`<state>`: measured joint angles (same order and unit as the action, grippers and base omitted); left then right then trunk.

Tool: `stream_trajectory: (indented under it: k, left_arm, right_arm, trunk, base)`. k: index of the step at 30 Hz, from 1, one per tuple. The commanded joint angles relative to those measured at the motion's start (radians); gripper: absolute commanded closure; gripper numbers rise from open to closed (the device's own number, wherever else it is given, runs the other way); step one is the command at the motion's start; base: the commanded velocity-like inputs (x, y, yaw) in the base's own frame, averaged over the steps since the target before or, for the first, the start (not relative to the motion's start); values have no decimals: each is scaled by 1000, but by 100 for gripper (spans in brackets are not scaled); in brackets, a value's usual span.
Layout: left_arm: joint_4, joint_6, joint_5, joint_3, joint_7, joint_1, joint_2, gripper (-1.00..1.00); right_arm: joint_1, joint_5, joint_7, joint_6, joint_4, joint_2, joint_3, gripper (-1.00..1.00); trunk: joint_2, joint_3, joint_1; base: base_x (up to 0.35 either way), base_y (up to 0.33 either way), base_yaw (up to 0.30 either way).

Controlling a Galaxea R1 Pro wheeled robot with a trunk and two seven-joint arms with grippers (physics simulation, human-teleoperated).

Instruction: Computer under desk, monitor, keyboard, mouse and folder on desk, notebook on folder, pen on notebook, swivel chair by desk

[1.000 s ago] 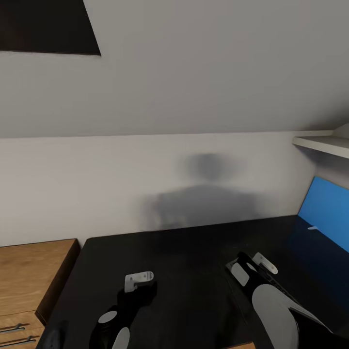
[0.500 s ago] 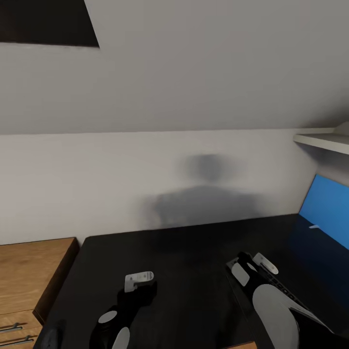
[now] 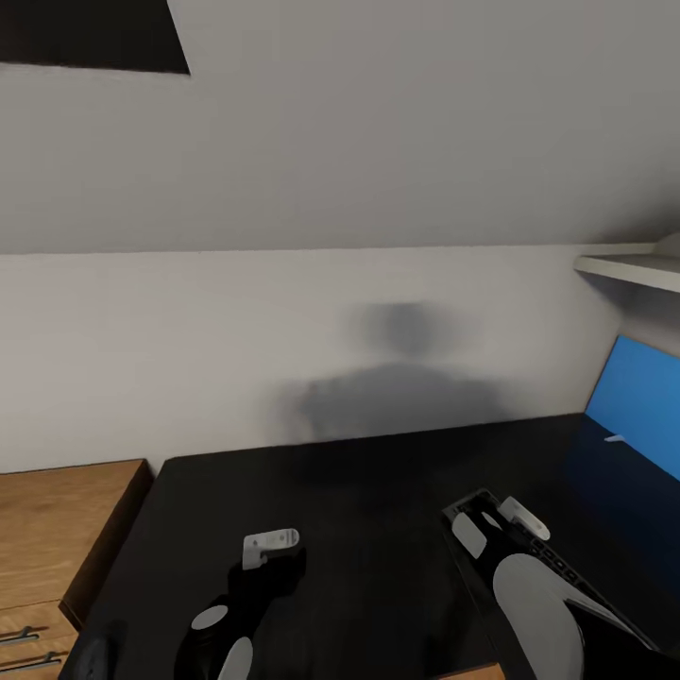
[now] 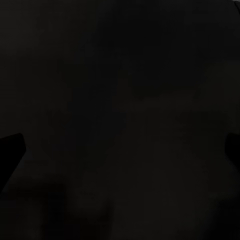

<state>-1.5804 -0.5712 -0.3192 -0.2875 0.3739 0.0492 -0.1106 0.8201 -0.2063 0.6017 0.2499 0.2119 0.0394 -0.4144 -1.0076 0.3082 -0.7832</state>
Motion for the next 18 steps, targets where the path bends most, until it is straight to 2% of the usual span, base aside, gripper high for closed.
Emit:
stream_trajectory:
  k: [1,4,18]
  left_arm:
    - [-1,-3,-11,-1,10,1,0,-100]
    - [-1,-3,-11,-1,10,1,0,-100]
    - [-2,-3,-11,-1,10,1,1,-100]
  right_arm:
    - [1,-6,5,5,0,0,4,-100]
    - [1,17,16,5,0,0,4,-100]
    - [1,28,31,5,0,0,4,-100]
  trunk:
    - [-8,5,-4]
    - [-29,14,-16]
    - [-127,58,-69]
  base:
    - [0,0,0]
    - [0,0,0]
    - [0,0,0]
